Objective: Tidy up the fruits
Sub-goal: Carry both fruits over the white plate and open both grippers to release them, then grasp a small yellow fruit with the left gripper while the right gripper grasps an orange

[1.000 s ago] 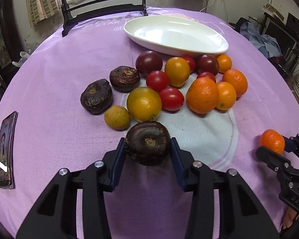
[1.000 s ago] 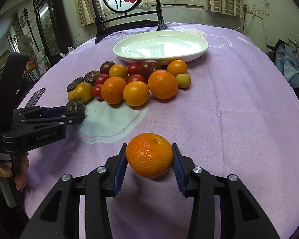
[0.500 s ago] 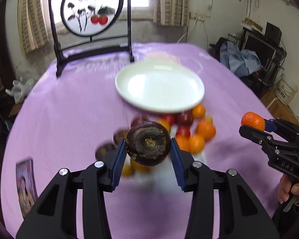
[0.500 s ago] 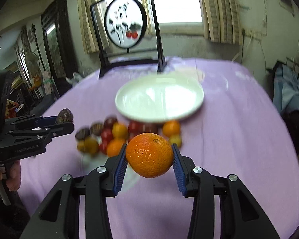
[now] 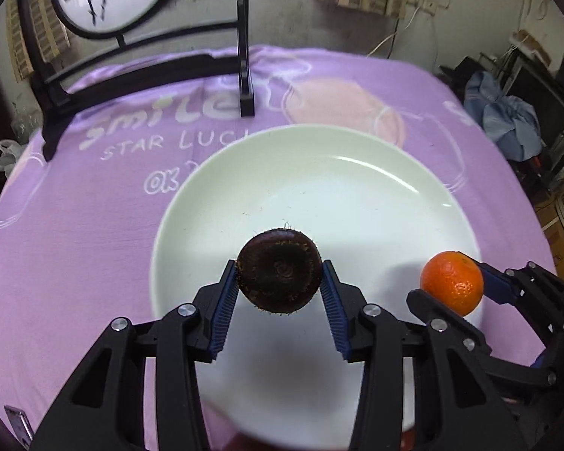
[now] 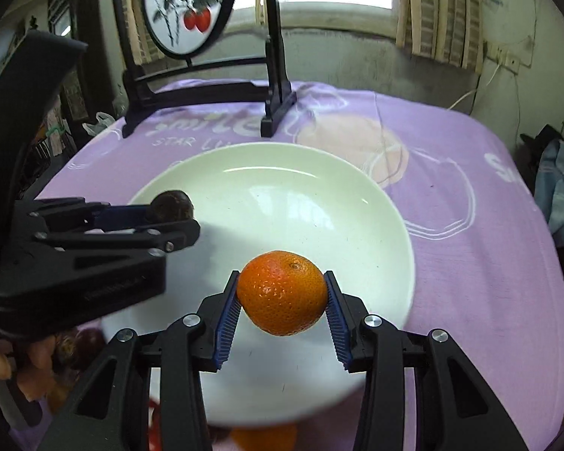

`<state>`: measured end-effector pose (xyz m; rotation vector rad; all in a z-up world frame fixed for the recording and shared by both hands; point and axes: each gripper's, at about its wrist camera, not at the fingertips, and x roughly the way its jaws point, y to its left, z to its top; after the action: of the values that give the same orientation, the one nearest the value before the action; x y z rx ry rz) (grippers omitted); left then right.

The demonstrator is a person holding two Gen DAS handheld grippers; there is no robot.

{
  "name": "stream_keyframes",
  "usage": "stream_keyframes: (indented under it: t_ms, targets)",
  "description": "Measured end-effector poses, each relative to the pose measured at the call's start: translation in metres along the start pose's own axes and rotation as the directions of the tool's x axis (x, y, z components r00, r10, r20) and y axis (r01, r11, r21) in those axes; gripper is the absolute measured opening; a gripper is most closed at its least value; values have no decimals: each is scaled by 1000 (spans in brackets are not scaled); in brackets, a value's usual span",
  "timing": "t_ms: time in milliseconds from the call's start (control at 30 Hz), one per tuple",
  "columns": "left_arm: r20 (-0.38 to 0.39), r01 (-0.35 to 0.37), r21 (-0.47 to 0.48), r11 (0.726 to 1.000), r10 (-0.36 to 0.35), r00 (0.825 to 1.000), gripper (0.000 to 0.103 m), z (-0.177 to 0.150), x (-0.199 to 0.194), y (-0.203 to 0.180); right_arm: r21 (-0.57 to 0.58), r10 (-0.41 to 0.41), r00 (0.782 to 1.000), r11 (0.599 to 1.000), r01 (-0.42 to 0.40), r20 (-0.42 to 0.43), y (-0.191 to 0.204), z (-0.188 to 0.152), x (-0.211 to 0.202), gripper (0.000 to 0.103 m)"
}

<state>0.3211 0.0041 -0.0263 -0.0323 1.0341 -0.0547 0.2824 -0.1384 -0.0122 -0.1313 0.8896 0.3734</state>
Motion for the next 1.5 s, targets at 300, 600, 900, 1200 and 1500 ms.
stream_keyframes:
  t_ms: [300, 600, 900, 1200, 1500]
  targets:
    - [1, -14, -82, 997, 15, 1000, 82, 8, 7, 8, 71, 20, 1000, 997, -20, 1, -15, 8, 4, 64]
    - [203, 2, -28, 1000, 3, 979, 99, -56, -101, 3, 3, 13, 995, 1000, -13, 102, -5, -48, -89, 72]
    - [193, -29, -8, 1000, 30, 981, 99, -170, -138, 22, -37, 25, 991, 999, -20, 128, 31, -144, -145, 72]
    - [148, -30, 32, 999, 25, 989, 99, -234, -139, 37, 19, 62, 997, 998, -63, 47, 40, -192, -145, 72]
    - [111, -83, 62, 995, 76, 991, 72, -236, -118, 44, 20, 89, 994, 996, -90, 63, 42, -194, -151, 72]
